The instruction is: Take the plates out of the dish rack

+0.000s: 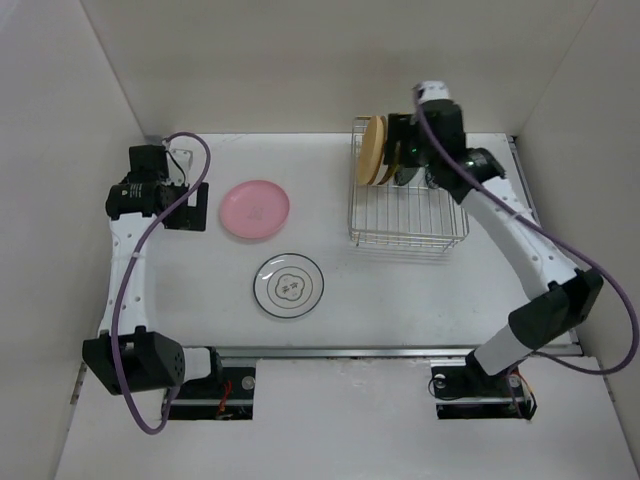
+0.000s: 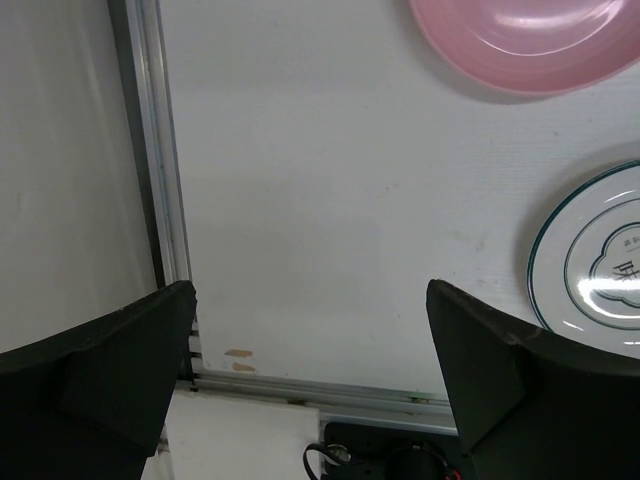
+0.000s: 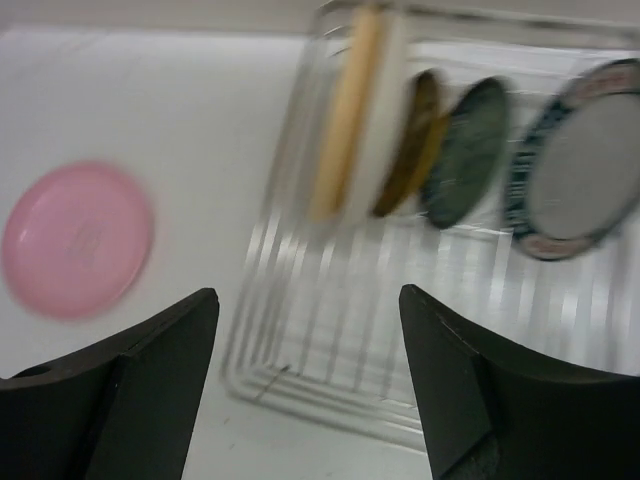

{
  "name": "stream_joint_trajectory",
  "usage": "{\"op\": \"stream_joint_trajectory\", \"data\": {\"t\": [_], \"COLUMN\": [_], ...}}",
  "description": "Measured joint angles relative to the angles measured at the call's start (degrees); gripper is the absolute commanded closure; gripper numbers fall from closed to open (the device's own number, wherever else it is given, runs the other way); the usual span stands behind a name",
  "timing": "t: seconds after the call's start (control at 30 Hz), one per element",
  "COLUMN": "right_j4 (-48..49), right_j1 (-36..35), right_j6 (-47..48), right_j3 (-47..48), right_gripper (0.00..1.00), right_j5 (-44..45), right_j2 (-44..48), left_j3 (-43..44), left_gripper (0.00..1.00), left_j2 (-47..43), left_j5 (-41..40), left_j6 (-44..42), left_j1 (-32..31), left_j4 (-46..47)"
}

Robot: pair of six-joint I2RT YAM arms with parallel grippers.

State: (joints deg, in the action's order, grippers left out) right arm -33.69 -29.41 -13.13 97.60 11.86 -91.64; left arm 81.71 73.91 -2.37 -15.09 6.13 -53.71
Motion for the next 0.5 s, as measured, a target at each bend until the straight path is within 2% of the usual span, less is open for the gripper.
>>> {"op": "stream_joint_trajectory", "data": {"t": [0.1,0.23,0.43,0.5], "right_j4": [-0.7,-1.6,-3.4,-4.1], "right_j1": [8.1,16.6,22.3,23.1], "right_j6": [-0.8,-1.7,-2.1,-2.1], "right_j3": [2.5,6.8,13.0,13.7], "right_gripper": [0.24,0.28,0.32,0.37], "right_j5": [6.5,10.3,11.8,11.8], "right_j2": [1.5,-4.3,-19.9,-23.8], "left_j3": [-0.6,-0.7,-0.6,-0.3], "left_gripper": [0.0,0.0,0.0,0.0], "left_j2": [1.0,3.0,6.0,7.0], "left_j5": [0.8,1.2,1.4,1.4], "left_j6": [0.0,0.0,0.0,0.0], "left_j1": [0.0,0.0,0.0,0.0], "left_j4": [0.0,0.0,0.1,-0.1]}}
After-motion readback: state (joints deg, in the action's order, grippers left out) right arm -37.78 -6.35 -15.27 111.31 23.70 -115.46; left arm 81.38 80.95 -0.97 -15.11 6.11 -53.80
